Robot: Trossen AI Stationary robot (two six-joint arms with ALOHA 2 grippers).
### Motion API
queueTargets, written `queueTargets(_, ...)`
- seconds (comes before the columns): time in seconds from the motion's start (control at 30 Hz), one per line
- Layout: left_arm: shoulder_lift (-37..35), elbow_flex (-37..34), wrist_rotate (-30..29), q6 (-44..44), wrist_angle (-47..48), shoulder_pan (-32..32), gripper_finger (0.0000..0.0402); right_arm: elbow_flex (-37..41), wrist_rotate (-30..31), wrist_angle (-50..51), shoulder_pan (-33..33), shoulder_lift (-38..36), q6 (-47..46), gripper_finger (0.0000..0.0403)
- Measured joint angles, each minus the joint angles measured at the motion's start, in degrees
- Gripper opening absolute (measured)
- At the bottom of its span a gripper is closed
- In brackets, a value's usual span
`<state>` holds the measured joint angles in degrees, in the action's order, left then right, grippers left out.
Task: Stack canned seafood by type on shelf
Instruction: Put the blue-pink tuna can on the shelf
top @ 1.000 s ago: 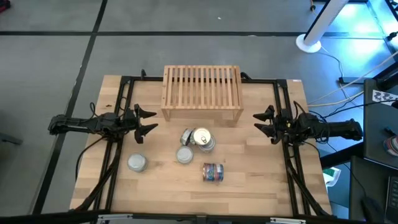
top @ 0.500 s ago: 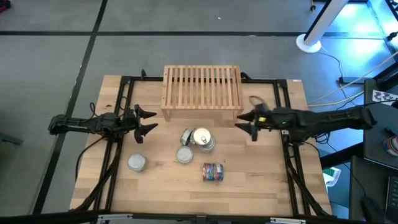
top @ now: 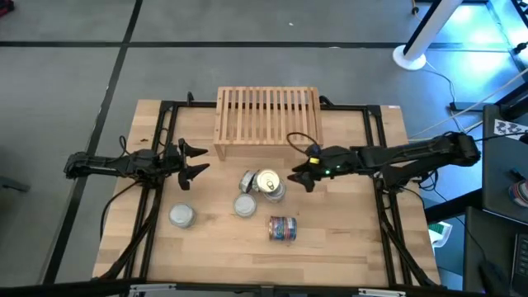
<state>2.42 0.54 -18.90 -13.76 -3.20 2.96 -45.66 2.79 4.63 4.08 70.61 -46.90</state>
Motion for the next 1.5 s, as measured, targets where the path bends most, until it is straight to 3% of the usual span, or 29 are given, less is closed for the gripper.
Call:
queueTargets(0.67, 0.0, 0.0, 0.0, 0.0, 0.0, 0.0, 0.0282, -0.2, 1.2, -4.9, 0.0, 12.9, -10.3, 0.0239)
queueTargets(1.37, 0.0, 0.0, 0.0, 0.0, 0.0, 0.0, 0.0282, -0.2, 1.5, -8.5, -1.5, 14.6, -10.6, 0.0239)
queueTargets(1.5, 0.0, 0.0, 0.0, 0.0, 0.0, 0.0, 0.0282, -0.2, -1.1, -11.4, -1.4, 16.3, -11.3, 0.0239)
